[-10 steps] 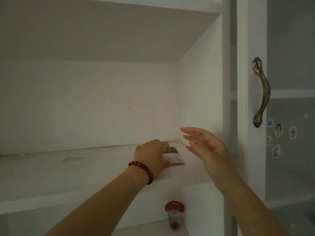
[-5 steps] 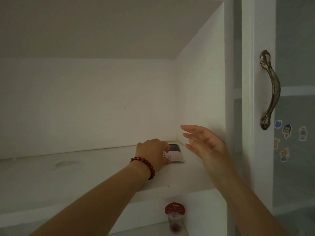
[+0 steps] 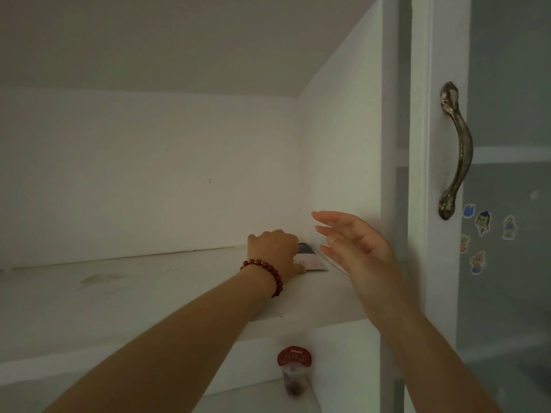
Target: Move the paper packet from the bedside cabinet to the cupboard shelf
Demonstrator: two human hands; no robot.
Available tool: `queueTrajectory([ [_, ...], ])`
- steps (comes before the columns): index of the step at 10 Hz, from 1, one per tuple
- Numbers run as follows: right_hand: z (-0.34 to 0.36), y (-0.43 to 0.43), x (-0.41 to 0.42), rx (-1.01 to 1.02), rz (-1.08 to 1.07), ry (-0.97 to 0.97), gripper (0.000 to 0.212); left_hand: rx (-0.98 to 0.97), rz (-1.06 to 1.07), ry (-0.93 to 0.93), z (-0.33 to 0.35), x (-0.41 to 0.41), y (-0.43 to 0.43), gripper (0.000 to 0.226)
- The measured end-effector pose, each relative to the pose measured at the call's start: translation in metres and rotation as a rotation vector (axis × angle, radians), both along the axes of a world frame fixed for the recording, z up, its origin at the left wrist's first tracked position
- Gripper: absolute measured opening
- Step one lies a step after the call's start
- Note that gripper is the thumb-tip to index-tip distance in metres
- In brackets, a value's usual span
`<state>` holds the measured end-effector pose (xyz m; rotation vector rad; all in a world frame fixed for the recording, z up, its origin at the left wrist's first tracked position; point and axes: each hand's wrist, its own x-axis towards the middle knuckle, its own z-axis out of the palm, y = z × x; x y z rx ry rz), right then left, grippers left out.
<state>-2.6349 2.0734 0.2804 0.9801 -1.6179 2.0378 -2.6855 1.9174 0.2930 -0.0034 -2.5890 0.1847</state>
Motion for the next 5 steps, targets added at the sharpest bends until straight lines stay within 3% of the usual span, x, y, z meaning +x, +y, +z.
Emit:
queueTrajectory([
  [3,-0.002,0.008,0.001,0.019,0.003,0.007,0.042,0.075,0.005,0.026,0.001,0.003,0.005,0.041],
  [5,-0.007,0.011,0.003,0.062,-0.009,-0.027,0.041,0.362,-0.061,0.076,0.003,0.023,-0.006,0.047],
])
